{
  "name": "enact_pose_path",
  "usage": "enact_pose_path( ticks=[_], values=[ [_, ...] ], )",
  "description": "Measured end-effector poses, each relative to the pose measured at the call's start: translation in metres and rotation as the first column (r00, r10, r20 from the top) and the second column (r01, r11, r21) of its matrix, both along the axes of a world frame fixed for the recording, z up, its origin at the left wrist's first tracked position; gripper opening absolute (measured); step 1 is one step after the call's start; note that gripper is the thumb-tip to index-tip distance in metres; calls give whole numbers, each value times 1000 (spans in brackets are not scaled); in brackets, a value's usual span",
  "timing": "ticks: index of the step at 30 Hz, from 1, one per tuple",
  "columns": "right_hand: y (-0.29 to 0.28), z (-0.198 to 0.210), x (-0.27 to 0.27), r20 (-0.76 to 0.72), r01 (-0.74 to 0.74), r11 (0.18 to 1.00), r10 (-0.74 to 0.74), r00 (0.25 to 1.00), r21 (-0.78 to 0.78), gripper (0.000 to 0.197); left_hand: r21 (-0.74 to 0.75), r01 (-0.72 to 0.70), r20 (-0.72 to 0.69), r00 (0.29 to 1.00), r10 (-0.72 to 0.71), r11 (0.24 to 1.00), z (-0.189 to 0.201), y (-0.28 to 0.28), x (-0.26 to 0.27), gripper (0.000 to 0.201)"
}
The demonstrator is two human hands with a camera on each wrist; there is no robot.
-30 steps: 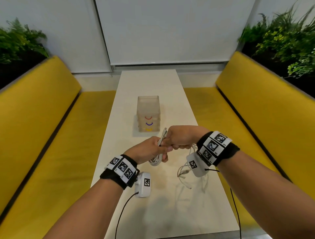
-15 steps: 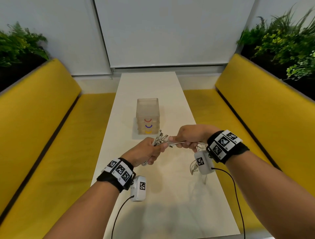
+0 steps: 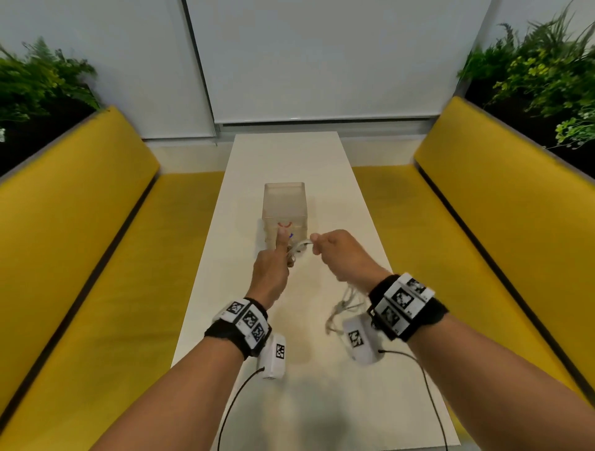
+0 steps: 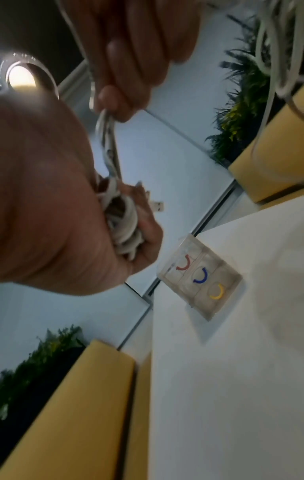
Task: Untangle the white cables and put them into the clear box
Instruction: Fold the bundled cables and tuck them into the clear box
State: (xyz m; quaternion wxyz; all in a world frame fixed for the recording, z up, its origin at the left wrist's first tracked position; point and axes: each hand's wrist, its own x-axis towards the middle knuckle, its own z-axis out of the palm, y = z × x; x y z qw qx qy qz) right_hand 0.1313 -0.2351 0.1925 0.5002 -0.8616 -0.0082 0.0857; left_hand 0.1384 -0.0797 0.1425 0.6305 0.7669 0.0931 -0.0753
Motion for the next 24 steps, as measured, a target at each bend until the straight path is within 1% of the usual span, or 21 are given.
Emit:
enact_pose_path(
  ticks=[1, 2, 3, 5, 6, 7, 9, 11, 13, 14, 16, 18, 20, 23, 24],
  values=[
    [14, -3, -6, 91, 30, 999, -29, 995, -13, 38, 16, -34, 20, 999, 34, 999, -2, -4, 1, 81],
    [26, -7, -12, 161, 44, 999, -40, 986, -21, 39, -1, -55, 23, 998, 55, 999, -3, -8, 3, 86],
    [36, -12, -18, 205, 50, 999, -45, 978, -20, 39, -50, -64, 12, 998, 65, 997, -4, -10, 5, 95],
    [49, -23, -27, 222, 55, 998, -56, 973, 12, 35, -209, -73, -55, 997, 63, 975, -7, -12, 11, 107],
    [51, -28, -28, 210, 53, 998, -55, 976, 16, 32, -292, -72, -81, 995, 51, 954, -8, -12, 13, 106],
    [52, -33, -27, 199, 45, 999, -44, 979, -2, 30, -368, -68, -87, 995, 39, 927, -9, -14, 13, 99],
    [52, -38, -25, 206, 18, 995, 1, 979, -94, 31, -497, -38, -58, 998, 11, 867, -7, -16, 10, 78],
    [51, -41, -24, 225, -1, 980, 47, 973, -199, 33, -580, 2, -54, 998, -40, 814, -8, -16, 11, 58],
    [48, -43, -24, 225, -14, 950, 88, 970, -312, 35, -585, 15, -75, 995, -72, 811, -7, -15, 9, 41],
    [46, -45, -24, 216, -22, 932, 107, 970, -363, 34, -565, 6, -86, 994, -66, 825, -7, -14, 8, 37],
    [42, -50, -25, 188, -47, 908, 137, 972, -416, 33, -503, -33, -100, 995, -20, 864, -9, -13, 7, 37],
    [39, -53, -26, 159, -96, 926, 164, 974, -364, 33, -446, -92, -93, 994, 57, 890, -13, -14, 8, 39],
    [38, -55, -27, 158, -134, 952, 182, 970, -275, 35, -425, -181, -89, 983, 158, 887, -13, -16, 11, 37],
    [34, -56, -30, 171, -137, 970, 173, 970, -202, 35, -491, -286, -119, 958, 262, 823, -12, -15, 18, 32],
    [33, -57, -30, 169, -135, 974, 166, 972, -179, 29, -516, -303, -122, 952, 281, 801, -12, -15, 18, 31]
  ],
)
